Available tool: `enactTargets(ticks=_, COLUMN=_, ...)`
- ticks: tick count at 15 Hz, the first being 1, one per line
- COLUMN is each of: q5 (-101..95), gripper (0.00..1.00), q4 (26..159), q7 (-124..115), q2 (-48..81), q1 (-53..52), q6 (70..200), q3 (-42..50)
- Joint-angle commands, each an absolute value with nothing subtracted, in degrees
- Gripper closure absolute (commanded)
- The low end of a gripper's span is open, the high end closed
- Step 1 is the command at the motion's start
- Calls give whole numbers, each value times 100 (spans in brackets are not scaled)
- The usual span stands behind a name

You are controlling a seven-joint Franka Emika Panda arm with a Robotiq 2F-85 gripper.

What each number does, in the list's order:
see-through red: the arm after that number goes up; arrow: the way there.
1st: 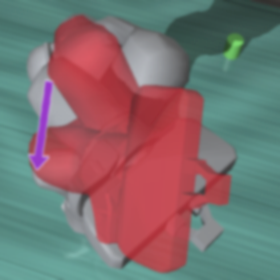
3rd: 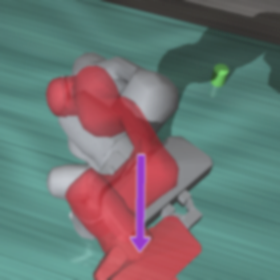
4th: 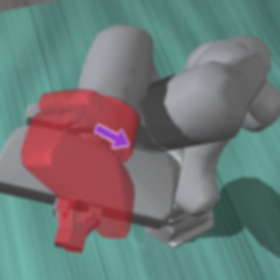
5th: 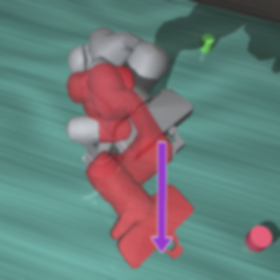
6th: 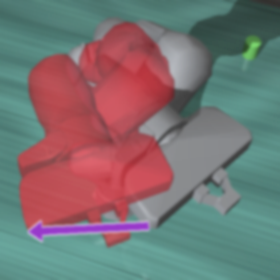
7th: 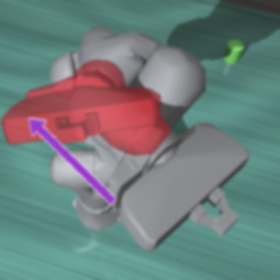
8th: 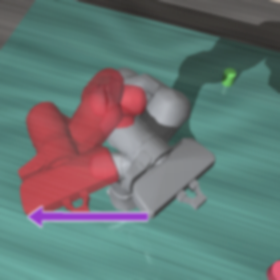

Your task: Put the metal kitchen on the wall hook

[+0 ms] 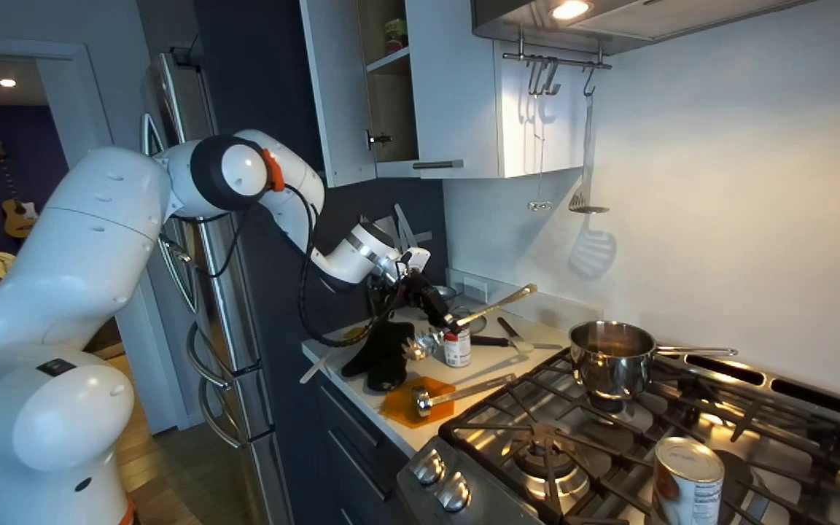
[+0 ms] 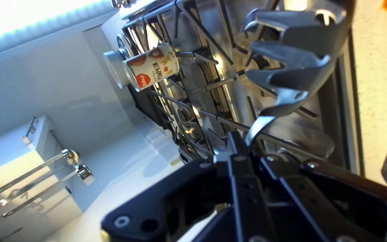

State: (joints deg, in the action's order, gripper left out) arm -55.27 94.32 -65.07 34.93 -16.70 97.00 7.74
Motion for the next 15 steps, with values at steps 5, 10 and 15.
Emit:
enactTargets(ticks=5, q5=-5970, gripper=99, q4=11388, q7=-7425, q2=1737, q1=-765, q6=10431, q3=566)
enactTargets(ticks=10, q5=-7002, gripper=99, q4=11888, q7=-8049, q2=998, q1=-508, q6=10660, q3=546)
enactTargets(ticks=15, q5=-8286, gripper=99, q4=12197, q7=-8950, q2=375, q1=-478, q6=10428, q3=322)
